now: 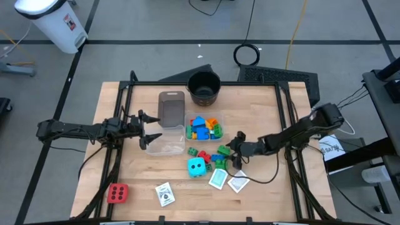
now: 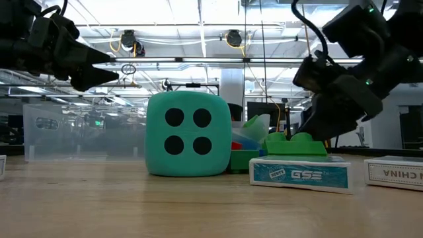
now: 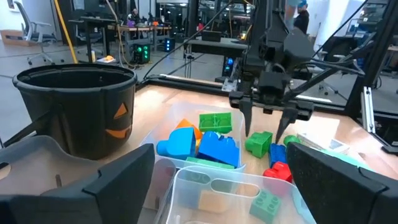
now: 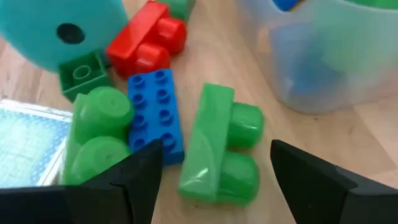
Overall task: Pick & Place Toys
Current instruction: Put the green game piece into the right transparent bin
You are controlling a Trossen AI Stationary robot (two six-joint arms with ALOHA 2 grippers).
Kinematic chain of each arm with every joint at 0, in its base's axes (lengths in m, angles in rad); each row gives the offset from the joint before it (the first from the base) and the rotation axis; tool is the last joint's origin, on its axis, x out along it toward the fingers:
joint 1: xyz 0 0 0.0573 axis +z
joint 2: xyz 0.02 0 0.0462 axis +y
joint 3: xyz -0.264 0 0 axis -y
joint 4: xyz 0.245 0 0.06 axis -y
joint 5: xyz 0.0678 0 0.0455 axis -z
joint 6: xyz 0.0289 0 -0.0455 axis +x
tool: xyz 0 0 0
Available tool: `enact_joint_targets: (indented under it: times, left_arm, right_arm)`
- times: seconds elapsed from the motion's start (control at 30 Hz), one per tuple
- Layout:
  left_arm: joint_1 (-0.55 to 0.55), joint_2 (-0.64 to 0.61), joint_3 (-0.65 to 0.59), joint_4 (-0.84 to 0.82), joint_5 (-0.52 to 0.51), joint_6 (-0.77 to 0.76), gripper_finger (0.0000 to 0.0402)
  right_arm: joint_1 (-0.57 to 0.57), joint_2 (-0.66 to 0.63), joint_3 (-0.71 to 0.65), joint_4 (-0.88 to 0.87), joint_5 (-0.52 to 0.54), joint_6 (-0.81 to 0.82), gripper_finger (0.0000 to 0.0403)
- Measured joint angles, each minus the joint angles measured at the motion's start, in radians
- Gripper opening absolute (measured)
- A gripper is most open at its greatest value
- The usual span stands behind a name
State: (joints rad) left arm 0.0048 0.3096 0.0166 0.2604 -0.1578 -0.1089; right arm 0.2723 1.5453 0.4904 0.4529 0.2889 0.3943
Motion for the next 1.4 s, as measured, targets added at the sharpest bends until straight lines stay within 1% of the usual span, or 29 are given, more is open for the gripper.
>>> enact_joint_targets:
  times: [0.13, 0.23, 0.33, 0.5, 0.53, 0.7, 0.8, 0.9, 1.03, 1.13, 1.23, 1.4]
  left_arm:
    - [0.0, 0.0, 0.0, 0.0, 0.0, 0.0, 0.0365]
    - [0.0, 0.0, 0.0, 0.0, 0.0, 0.0, 0.0365]
    - [0.0, 0.0, 0.0, 0.0, 0.0, 0.0, 0.0365]
    - [0.0, 0.0, 0.0, 0.0, 0.0, 0.0, 0.0365]
    - [0.0, 0.0, 0.0, 0.0, 0.0, 0.0, 0.0365]
    - [0.0, 0.0, 0.0, -0.001, 0.0, 0.0, 0.0365]
    - [0.0, 0.0, 0.0, -0.001, 0.0, 0.0, 0.0365]
    - [0.0, 0.0, 0.0, -0.002, 0.0, 0.0, 0.0365]
    - [0.0, 0.0, 0.0, -0.001, 0.0, 0.0, 0.0365]
    - [0.0, 0.0, 0.0, -0.002, 0.0, 0.0, 0.0365]
    - [0.0, 0.0, 0.0, -0.002, 0.0, 0.0, 0.0365]
    - [0.0, 0.0, 0.0, -0.001, 0.0, 0.0, 0.0365]
  right_arm:
    - [-0.016, 0.05, 0.003, 0.036, 0.0, -0.045, 0.0265]
    - [-0.028, 0.076, 0.003, 0.067, -0.003, -0.047, 0.025]
    - [-0.032, 0.086, 0.003, 0.066, -0.004, -0.05, 0.022]
    - [-0.036, 0.088, 0.0, 0.043, -0.006, -0.042, 0.015]
    - [-0.036, 0.088, -0.002, 0.043, -0.006, -0.041, 0.0145]
    - [-0.035, 0.086, -0.002, 0.041, -0.005, -0.041, 0.0145]
    - [-0.036, 0.057, -0.004, 0.019, -0.006, -0.044, 0.0149]
    - [-0.036, -0.001, -0.004, 0.005, -0.006, -0.044, 0.0159]
    - [-0.035, -0.087, -0.003, -0.017, -0.006, -0.044, 0.0147]
    - [-0.035, -0.149, -0.003, -0.01, -0.006, -0.052, 0.0146]
    - [-0.046, -0.19, -0.003, 0.04, -0.003, -0.08, 0.0146]
    - [-0.123, -0.199, 0.0, 0.251, -0.021, -0.115, 0.0148]
